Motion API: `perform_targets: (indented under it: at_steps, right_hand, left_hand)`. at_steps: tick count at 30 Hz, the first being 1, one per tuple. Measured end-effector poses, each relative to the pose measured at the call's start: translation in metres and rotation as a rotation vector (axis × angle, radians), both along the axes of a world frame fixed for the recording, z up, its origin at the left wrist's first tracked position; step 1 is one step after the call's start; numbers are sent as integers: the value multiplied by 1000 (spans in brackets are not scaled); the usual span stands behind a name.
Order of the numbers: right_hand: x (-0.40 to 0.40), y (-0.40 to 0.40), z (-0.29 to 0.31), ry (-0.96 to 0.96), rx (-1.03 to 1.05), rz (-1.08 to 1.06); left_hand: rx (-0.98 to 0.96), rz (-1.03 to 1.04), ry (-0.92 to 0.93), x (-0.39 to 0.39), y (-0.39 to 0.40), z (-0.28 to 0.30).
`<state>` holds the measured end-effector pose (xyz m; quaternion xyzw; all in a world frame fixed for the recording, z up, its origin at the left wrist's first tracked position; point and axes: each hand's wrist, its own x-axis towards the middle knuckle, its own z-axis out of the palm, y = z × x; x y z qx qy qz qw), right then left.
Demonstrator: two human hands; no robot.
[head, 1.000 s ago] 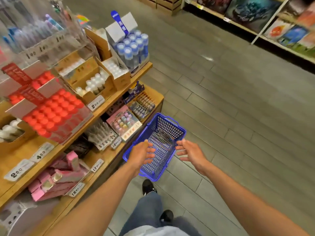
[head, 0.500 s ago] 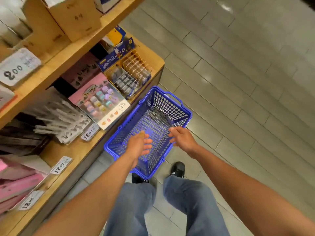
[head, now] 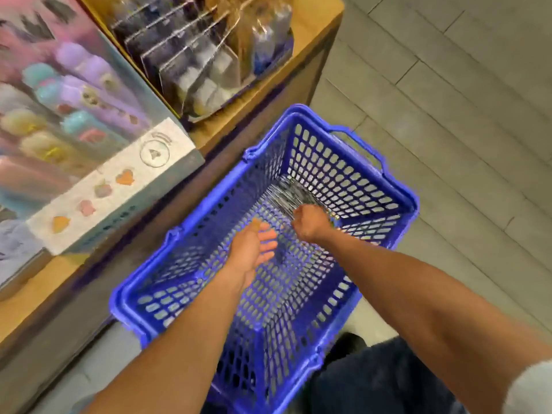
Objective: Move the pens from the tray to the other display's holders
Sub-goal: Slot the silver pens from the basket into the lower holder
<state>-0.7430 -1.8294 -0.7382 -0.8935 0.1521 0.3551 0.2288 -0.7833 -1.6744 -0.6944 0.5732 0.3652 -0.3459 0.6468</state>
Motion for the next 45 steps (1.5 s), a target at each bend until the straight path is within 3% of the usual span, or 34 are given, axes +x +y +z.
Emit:
perform_targets:
  at_steps: [5, 13, 20, 26, 28, 32, 36, 41, 45]
  right_hand:
    - [6, 8, -62, -63, -254, 177]
    - [-1, 17, -86, -39, -320, 341]
    - [-8, 26, -45, 272, 205, 301]
    - [-7, 36, -36, 287, 447, 201]
    - [5, 33, -46, 175, 376, 141]
    - [22, 18, -67, -158, -116, 60]
    - [15, 11, -80, -97, -337, 230]
    - [9, 9, -86, -39, -333, 370]
    - [9, 18, -76, 131, 2, 278]
  left_hand:
    - [14, 55, -23, 7, 9, -62]
    - [16, 78, -15, 15, 12, -96]
    - [11, 158, 28, 16, -1, -110]
    - [-134, 353, 41, 23, 3, -116]
    - [-117, 343, 20, 24, 8, -121]
    - [-74, 296, -1, 18, 17, -130]
    - [-60, 292, -8, 12, 18, -136]
    - [-57, 286, 14, 6, 21, -138]
    - [-94, 315, 40, 4, 18, -141]
